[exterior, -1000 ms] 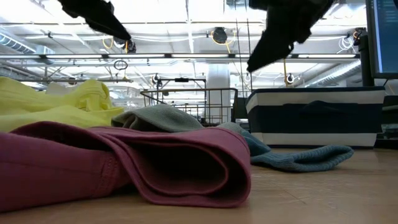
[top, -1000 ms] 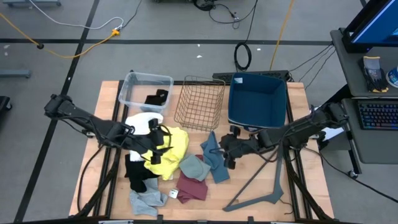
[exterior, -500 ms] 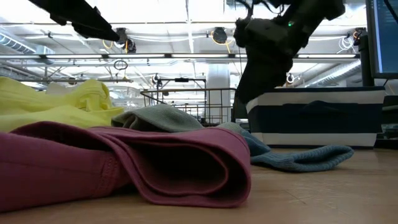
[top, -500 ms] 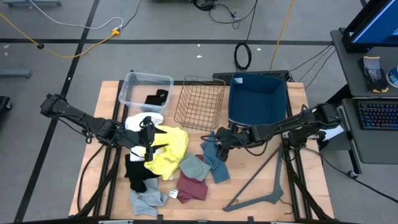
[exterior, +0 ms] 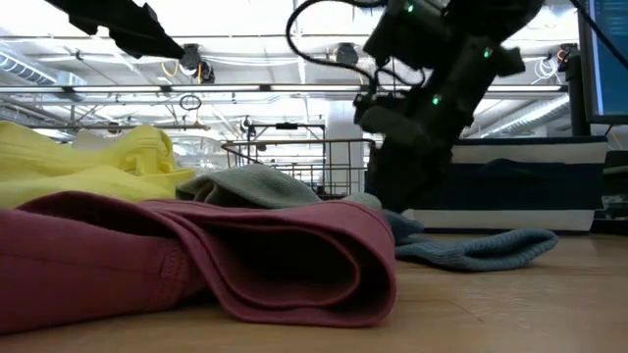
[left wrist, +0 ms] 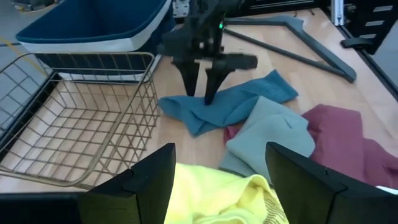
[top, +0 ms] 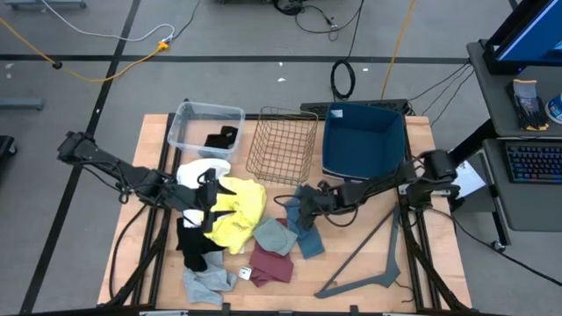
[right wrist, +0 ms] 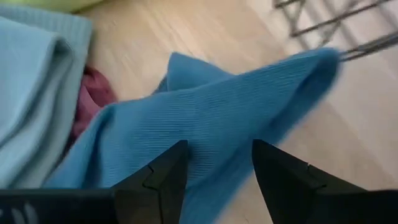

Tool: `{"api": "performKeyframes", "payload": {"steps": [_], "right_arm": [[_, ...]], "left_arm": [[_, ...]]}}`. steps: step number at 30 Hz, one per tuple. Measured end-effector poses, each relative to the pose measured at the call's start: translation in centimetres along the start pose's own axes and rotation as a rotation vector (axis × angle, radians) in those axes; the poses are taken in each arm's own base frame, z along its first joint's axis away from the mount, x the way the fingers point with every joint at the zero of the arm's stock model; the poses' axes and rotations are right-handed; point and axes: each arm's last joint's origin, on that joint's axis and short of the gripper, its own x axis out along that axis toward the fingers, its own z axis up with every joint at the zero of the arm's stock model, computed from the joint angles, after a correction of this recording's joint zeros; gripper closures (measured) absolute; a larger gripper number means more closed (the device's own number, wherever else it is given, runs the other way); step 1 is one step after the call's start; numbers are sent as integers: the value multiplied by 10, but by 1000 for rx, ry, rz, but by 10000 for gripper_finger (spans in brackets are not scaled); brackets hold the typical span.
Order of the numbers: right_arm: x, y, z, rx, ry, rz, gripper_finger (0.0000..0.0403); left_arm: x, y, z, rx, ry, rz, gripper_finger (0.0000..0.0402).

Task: Pick & Place Cloths
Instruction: Put the blue sock into the transparent bin

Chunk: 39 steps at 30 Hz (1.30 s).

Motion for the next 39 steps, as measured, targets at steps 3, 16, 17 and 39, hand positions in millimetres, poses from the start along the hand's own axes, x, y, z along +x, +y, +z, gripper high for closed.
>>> {"api": "performKeyframes", "payload": {"steps": [3, 16, 17, 39], "right_arm": [[11, 4, -1, 8, -6, 53, 231], [21, 4, -6, 41, -14, -4, 259], [21, 4, -7, 39, -21, -12, 271], [-59, 49, -11, -179, -312, 57, 400]], "left_arm": [[0, -2, 0, 2, -1, -8, 151], [-2, -5, 0, -1, -7, -25, 151], [-2, -5, 0, -1, -8, -25, 151], [-2, -5, 3, -69, -38, -27, 151]]}}
